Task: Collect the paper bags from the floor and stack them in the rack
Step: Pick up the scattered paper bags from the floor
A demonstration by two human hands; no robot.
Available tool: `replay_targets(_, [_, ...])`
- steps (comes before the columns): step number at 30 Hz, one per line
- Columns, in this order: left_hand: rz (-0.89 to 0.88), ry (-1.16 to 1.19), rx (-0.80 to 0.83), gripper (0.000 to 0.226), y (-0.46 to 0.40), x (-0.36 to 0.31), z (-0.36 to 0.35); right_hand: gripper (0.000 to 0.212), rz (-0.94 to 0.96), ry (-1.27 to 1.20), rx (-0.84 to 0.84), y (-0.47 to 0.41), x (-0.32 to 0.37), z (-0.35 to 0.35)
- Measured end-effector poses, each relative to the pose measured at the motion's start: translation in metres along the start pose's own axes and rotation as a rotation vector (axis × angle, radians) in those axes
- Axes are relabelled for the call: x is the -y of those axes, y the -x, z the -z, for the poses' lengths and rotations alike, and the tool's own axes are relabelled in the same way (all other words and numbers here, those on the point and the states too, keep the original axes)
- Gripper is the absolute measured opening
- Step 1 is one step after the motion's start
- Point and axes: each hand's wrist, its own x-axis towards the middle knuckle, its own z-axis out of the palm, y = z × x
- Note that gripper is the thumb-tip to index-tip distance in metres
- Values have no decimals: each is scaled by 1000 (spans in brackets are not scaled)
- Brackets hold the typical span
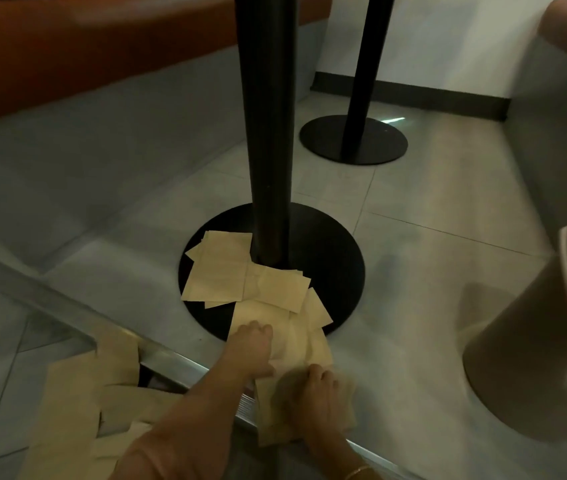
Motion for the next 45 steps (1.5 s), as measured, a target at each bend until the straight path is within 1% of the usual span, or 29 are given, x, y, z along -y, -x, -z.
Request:
replay_targets(2, [-1,-9,-32,52,-3,0,-1,39,-78,-116,-24,-2,2,-5])
replay_targets(5, [-9,-10,-52,38,-8,1,0,17,-112,-302,-82,-7,1,-7])
replay_targets(7, [4,-4,-57,34,-9,3,1,14,-98,-290,-19,-9,2,-4])
replay_targets(10, [39,6,-67,34,-9,4,4,26,-89,-274,15,-6,5,2])
replay_targets(12, [75,69,-60,34,-8,6,8,28,-82,-255,24,-6,5,6])
replay_targets(15, [101,168,-88,27,-3,11,17,18,-16,-215,78,-5,4,22])
replay_targets(17, [106,202,-131,23,4,14,28,8,24,-251,61,-5,1,44])
replay_targets(19, [120,216,-143,27,13,16,40,5,45,-288,27,0,-1,76])
replay_targets(21, [150,191,-95,38,21,19,53,27,70,-298,-38,5,-6,113])
replay_targets(22, [165,183,-58,41,27,20,60,33,88,-299,-86,11,-8,135])
replay_targets(25, [183,203,69,42,44,17,81,34,150,-201,-256,31,-17,204])
replay_targets(27, [173,284,138,37,56,9,99,37,183,-173,-408,51,-28,247])
replay_targets(29, [144,370,140,29,71,-3,124,41,231,-210,-599,75,-43,285])
replay_targets(31, [71,375,39,17,85,-17,156,41,267,-224,-789,98,-63,321])
replay_targets(33, [-31,363,-111,6,99,-37,190,40,215,-195,-913,107,-91,353])
replay_targets(35, [-111,396,-270,7,115,-62,221,45,147,-110,-983,95,-137,379])
replay_targets(37, [-195,455,-441,9,130,-91,246,47,64,58,-997,70,-197,396])
replay_targets(38, [-243,491,-521,12,136,-107,255,45,9,141,-990,73,-210,398])
replay_targets(39, [-292,533,-590,13,143,-123,264,41,-23,179,-941,83,-209,396])
replay_targets(42, [-439,660,-711,8,151,-170,282,36,-124,59,-701,118,-177,382])
replay_targets(43, [-487,684,-735,7,151,-185,286,38,-165,56,-649,122,-173,377])
replay_targets(44, [-528,700,-759,6,151,-200,290,48,-177,36,-610,124,-170,373])
replay_targets(45, [-560,709,-781,6,150,-214,293,63,-142,3,-591,128,-169,370])
